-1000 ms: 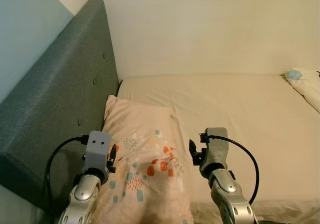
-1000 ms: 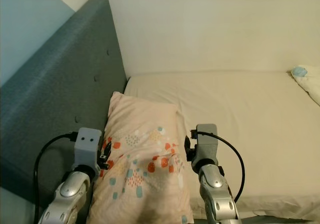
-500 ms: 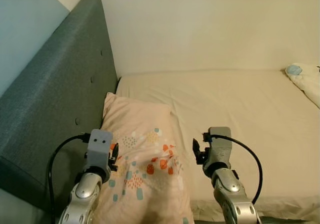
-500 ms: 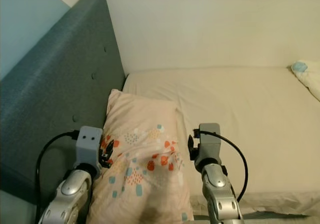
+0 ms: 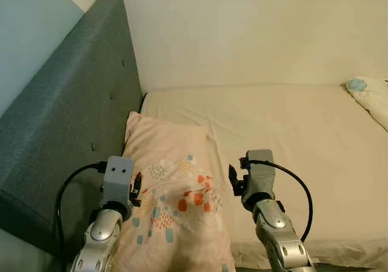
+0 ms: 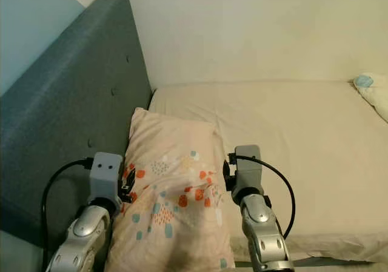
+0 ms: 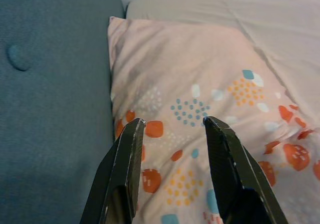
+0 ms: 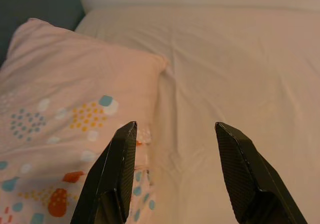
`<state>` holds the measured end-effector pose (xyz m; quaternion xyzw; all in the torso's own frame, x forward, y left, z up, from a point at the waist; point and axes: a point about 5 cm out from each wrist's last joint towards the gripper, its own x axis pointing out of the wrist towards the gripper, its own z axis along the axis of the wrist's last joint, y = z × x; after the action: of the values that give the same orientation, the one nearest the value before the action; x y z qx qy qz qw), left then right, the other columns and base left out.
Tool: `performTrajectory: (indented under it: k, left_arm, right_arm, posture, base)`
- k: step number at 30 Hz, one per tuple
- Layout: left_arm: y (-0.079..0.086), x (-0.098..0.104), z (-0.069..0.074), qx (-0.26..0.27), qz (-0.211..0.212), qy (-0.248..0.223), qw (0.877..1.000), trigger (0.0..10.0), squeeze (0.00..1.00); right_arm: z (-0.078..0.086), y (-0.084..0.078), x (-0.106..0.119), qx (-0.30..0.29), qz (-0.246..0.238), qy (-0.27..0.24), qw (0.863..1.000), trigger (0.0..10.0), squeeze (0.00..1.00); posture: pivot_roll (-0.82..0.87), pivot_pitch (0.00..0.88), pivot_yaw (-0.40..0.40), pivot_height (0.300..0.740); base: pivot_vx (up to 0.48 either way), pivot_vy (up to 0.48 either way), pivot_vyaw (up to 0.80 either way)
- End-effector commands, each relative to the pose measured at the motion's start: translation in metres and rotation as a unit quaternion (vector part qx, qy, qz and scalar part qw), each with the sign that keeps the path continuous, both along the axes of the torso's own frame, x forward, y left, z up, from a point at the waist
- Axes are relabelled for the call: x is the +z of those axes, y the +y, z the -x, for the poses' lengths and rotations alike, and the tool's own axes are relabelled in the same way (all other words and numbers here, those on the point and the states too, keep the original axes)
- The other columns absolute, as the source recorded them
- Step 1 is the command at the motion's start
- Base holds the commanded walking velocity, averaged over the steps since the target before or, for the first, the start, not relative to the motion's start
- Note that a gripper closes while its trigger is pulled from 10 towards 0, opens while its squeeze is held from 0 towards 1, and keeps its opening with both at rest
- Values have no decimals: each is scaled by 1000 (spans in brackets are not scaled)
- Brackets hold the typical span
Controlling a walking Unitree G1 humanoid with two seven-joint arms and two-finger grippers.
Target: Clean up the room
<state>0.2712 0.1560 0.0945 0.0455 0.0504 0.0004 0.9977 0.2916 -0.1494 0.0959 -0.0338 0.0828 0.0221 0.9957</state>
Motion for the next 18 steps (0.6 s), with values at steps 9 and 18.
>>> performTrajectory:
  k: [9,18]
  left_arm:
    - [4,-1,2,-6,0,11,1000,10000,0]
    - [6,0,6,-3,4,8,1000,10000,0]
  right_arm:
    - [8,5,-4,-1,-1,12,1000,10000,0]
    - [15,8,-2,9,16,7,1000,10000,0]
  posture:
    - [-108,196,43,740]
    - [-102,221,45,740]
  base:
    - [0,0,0]
    - [0,0,0]
